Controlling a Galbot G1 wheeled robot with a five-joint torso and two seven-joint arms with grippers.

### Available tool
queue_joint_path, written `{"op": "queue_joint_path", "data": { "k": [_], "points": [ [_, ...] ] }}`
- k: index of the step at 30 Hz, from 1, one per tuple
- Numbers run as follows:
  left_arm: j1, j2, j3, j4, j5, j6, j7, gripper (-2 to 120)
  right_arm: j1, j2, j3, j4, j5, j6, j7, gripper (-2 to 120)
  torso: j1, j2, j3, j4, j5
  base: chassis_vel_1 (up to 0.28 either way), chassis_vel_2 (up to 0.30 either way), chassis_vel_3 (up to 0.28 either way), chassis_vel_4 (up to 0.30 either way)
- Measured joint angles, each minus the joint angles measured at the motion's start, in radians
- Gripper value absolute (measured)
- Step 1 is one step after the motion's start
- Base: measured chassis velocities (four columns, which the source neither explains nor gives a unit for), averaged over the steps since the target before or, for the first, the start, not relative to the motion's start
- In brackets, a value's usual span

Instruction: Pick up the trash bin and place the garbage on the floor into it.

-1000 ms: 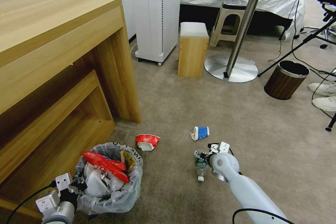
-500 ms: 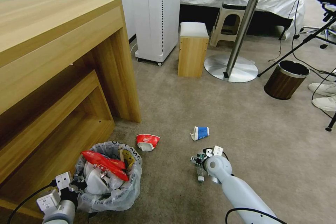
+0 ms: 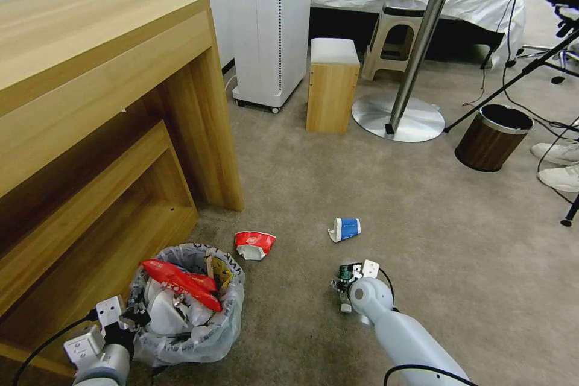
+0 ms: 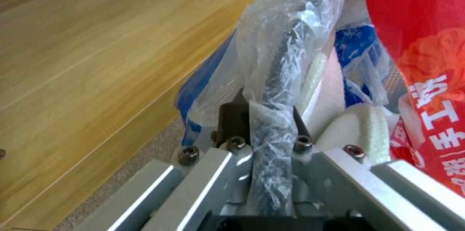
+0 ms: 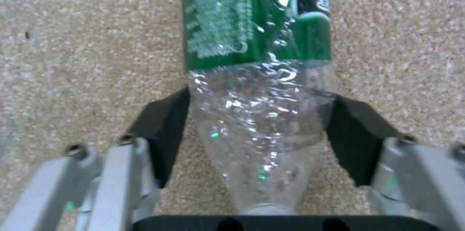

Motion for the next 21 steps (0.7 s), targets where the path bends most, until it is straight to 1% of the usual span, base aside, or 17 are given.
{"op": "queue_joint_path", "data": {
  "k": [2, 3, 6, 7, 9, 10, 11, 12, 14, 15, 17, 18, 19, 20, 21],
  "points": [
    [0.001, 0.0, 0.0, 0.0, 0.0, 0.0, 0.0, 1, -0.007, 0.001, -0.002, 0.002, -0.015, 0.008, -0.004, 53, 0.0, 0.0, 0.0, 0.0, 0.0, 0.0, 0.0, 0.0, 0.0],
    [0.001, 0.0, 0.0, 0.0, 0.0, 0.0, 0.0, 1, -0.007, 0.001, -0.002, 0.002, -0.015, 0.008, -0.004, 53, 0.0, 0.0, 0.0, 0.0, 0.0, 0.0, 0.0, 0.0, 0.0],
    [0.0, 0.0, 0.002, 0.003, 0.002, -0.004, 0.001, 1, -0.019, -0.011, -0.004, 0.026, -0.027, 0.013, -0.012, 37, 0.0, 0.0, 0.0, 0.0, 0.0001, 0.0, 0.0, 0.0, 0.0],
    [0.0, 0.0, 0.002, 0.003, 0.002, -0.004, 0.001, 1, -0.019, -0.011, -0.004, 0.026, -0.027, 0.013, -0.012, 37, 0.0, 0.0, 0.0, 0.0, 0.0001, 0.0, 0.0, 0.0, 0.0],
    [0.0, -0.001, 0.004, 0.005, 0.004, -0.005, 0.002, 1, -0.023, -0.019, -0.004, 0.039, -0.031, 0.015, -0.016, 32, 0.0, 0.0, 0.0, 0.0, 0.0001, 0.0, 0.0, 0.0, 0.0],
    [-0.001, -0.001, 0.004, 0.007, 0.005, -0.006, 0.002, 1, -0.028, -0.026, -0.003, 0.051, -0.035, 0.02, -0.021, 27, 0.0, 0.0, 0.0, 0.0, 0.0001, 0.0, 0.0, 0.0, 0.0],
    [-0.001, -0.001, 0.004, 0.007, 0.005, -0.006, 0.002, 1, -0.028, -0.026, -0.003, 0.051, -0.035, 0.02, -0.021, 27, 0.0, 0.0, 0.0, 0.0, 0.0001, 0.0, 0.0, 0.0, 0.0],
    [-0.003, -0.001, 0.004, 0.008, 0.006, -0.006, 0.003, 1, -0.036, -0.038, -0.002, 0.072, -0.044, 0.033, -0.028, 23, 0.0, 0.0, 0.0, 0.0001, 0.0002, 0.0, 0.0, 0.0, 0.0],
    [-0.005, 0.0, 0.004, 0.01, 0.006, -0.006, 0.003, 1, -0.061, -0.076, 0.014, 0.132, -0.064, 0.091, -0.068, 17, 0.0, 0.0, 0.0, 0.0, 0.0001, 0.0, 0.0, 0.0, 0.0],
    [-0.005, 0.0, 0.004, 0.01, 0.006, -0.006, 0.003, 1, -0.061, -0.076, 0.014, 0.132, -0.064, 0.091, -0.068, 17, 0.0, 0.0, 0.0, 0.0, 0.0001, 0.0, 0.0, 0.0, 0.0],
    [-0.006, 0.001, 0.003, 0.011, 0.004, -0.006, 0.003, 1, -0.084, -0.111, 0.037, 0.2, -0.079, 0.167, -0.121, 14, 0.0, 0.0, 0.0, -0.0001, 0.0002, 0.0, 0.0, 0.0, 0.0],
    [-0.006, 0.002, 0.003, 0.012, 0.004, -0.006, 0.003, 1, -0.099, -0.14, 0.051, 0.255, -0.102, 0.229, -0.17, 13, 0.0, 0.0, 0.0, -0.0001, 0.0001, 0.0, 0.0, 0.0, 0.0],
    [-0.006, 0.002, 0.003, 0.012, 0.004, -0.006, 0.003, 1, -0.099, -0.14, 0.051, 0.255, -0.102, 0.229, -0.17, 13, 0.0, 0.0, 0.0, -0.0001, 0.0001, 0.0, 0.0, 0.0, 0.0],
    [-0.007, 0.003, 0.003, 0.012, 0.003, -0.006, 0.003, 1, -0.117, -0.179, 0.068, 0.333, -0.143, 0.319, -0.255, 13, 0.0, 0.0, 0.0, -0.0001, 0.0001, 0.0, 0.0, 0.0, 0.0],
    [-0.007, 0.003, 0.003, 0.012, 0.003, -0.006, 0.003, 1, -0.124, -0.2, 0.073, 0.373, -0.16, 0.356, -0.296, 13, 0.0, 0.0, 0.0, 0.0, 0.0001, 0.0, 0.0, 0.0, 0.0]
  ]
}}
